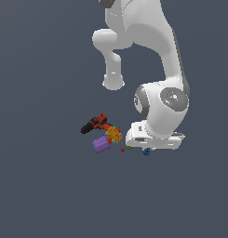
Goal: Pick up a designated object from a clutter of objects.
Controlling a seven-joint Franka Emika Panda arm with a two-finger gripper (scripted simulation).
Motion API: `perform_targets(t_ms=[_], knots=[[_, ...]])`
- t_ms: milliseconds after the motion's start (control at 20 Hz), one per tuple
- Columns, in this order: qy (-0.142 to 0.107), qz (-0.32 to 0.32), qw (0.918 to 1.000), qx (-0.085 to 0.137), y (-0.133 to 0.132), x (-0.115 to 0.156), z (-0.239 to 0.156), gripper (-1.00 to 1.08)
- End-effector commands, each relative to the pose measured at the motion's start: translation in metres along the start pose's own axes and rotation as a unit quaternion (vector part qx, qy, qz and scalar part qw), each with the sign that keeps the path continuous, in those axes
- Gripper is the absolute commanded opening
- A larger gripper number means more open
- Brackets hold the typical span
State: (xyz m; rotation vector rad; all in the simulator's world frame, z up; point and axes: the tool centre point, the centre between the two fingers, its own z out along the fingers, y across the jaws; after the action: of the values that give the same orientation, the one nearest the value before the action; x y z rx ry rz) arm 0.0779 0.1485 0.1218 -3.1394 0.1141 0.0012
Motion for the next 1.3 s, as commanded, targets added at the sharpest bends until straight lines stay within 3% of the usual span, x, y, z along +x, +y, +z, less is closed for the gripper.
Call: perform_targets(t_ms=[0, 1250], knots=[[0.000, 0.000, 1.0000, 0.000, 0.023, 0.005, -0.023, -1.00], [0.000, 0.000, 1.0000, 0.000, 0.235, 0.056, -0.232, -1.00]])
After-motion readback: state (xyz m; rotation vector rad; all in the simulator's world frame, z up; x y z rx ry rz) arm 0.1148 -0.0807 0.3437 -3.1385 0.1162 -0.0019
